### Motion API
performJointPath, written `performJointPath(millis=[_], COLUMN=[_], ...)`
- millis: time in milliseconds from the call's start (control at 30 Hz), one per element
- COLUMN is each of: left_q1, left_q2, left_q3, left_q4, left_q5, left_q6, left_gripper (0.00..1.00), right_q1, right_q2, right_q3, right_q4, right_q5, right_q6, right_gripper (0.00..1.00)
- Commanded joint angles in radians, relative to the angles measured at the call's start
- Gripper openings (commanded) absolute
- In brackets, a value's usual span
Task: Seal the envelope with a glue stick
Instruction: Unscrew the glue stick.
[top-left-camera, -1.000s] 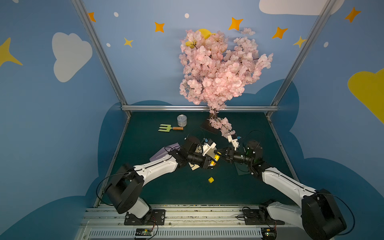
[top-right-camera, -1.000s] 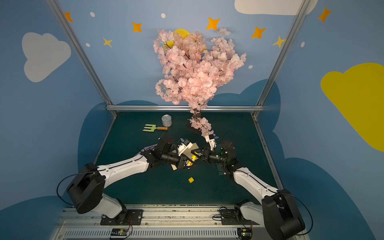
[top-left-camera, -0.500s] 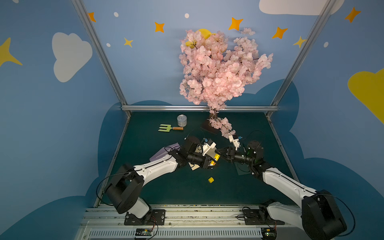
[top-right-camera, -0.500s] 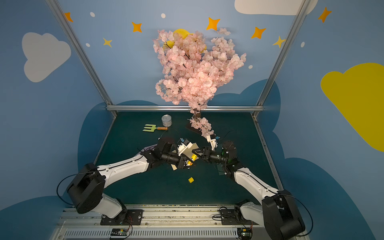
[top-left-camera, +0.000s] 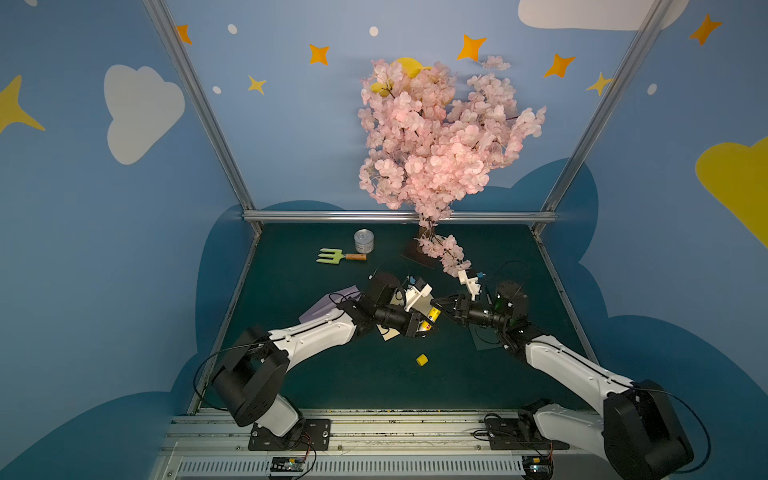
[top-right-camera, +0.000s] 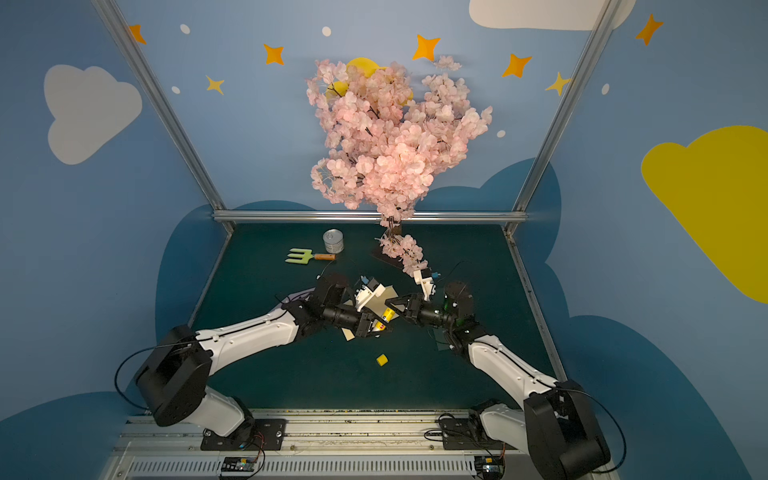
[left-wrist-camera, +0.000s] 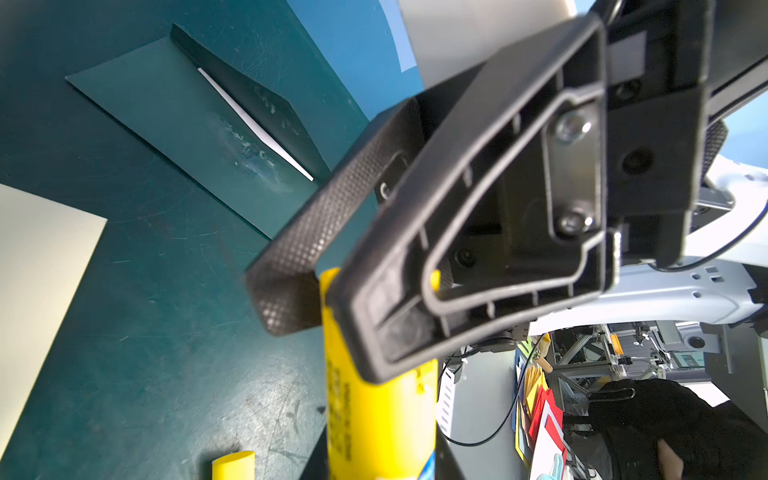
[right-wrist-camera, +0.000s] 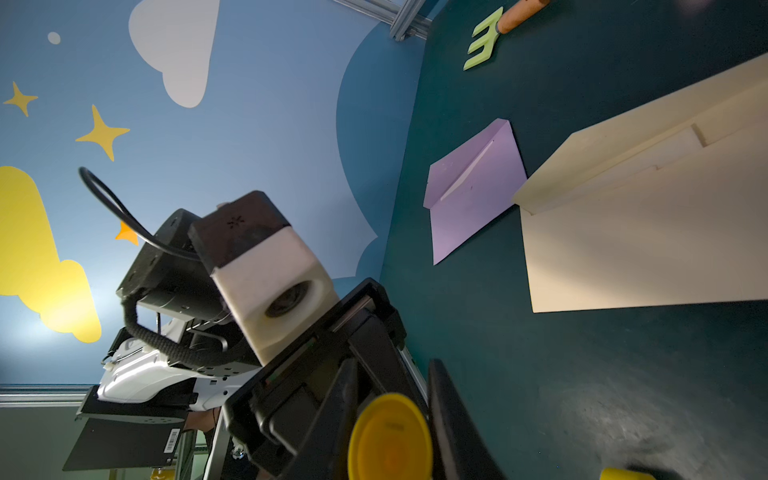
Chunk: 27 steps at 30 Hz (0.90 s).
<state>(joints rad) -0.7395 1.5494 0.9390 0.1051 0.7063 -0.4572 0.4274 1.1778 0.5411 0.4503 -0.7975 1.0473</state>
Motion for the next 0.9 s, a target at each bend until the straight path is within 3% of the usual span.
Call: performJointPath(millis=[0, 100, 200, 467, 567, 667, 733, 800, 867], left_q1=[0.002, -0.011, -0.032, -0.066, -0.067, -0.057, -0.040, -0.021, -0.004], left_q2=[0.009, 0.006, 0.031, 0.081, 0.104, 0.117, 0.110, 0.096, 0.079], left_q3=[-0.006, 0.010, 0.053, 0.091, 0.112, 0.129, 0.123, 0.112, 0.099], left_q4=[0.011, -0.052, -0.146, -0.242, -0.259, -0.259, -0.230, -0.196, -0.155], left_q5=[-0.006, -0.084, -0.180, -0.506, -0.563, -0.520, -0.409, -0.305, -0.196], left_q6=[0.015, 0.050, 0.094, 0.070, 0.034, 0.016, 0.008, -0.002, -0.021], left_gripper=[0.03, 0.03, 0.03, 0.03, 0.03, 0.03, 0.03, 0.03, 0.03], right_q1=[0.005, 0.013, 0.052, 0.166, 0.224, 0.223, 0.205, 0.184, 0.160], right_q2=[-0.022, -0.030, -0.024, 0.070, 0.110, 0.132, 0.121, 0.084, 0.035], right_q3=[0.023, 0.072, 0.160, 0.330, 0.405, 0.471, 0.476, 0.441, 0.377], right_q4=[-0.067, -0.242, -0.487, -0.849, -0.925, -0.964, -0.942, -0.859, -0.709], right_q5=[0.027, 0.090, 0.238, 0.688, 0.825, 0.776, 0.688, 0.575, 0.447], right_q6=[-0.025, -0.073, -0.164, -0.224, -0.244, -0.270, -0.291, -0.303, -0.307], right_gripper=[0.16, 0.08, 0.02, 0.00, 0.00, 0.11, 0.34, 0.51, 0.60])
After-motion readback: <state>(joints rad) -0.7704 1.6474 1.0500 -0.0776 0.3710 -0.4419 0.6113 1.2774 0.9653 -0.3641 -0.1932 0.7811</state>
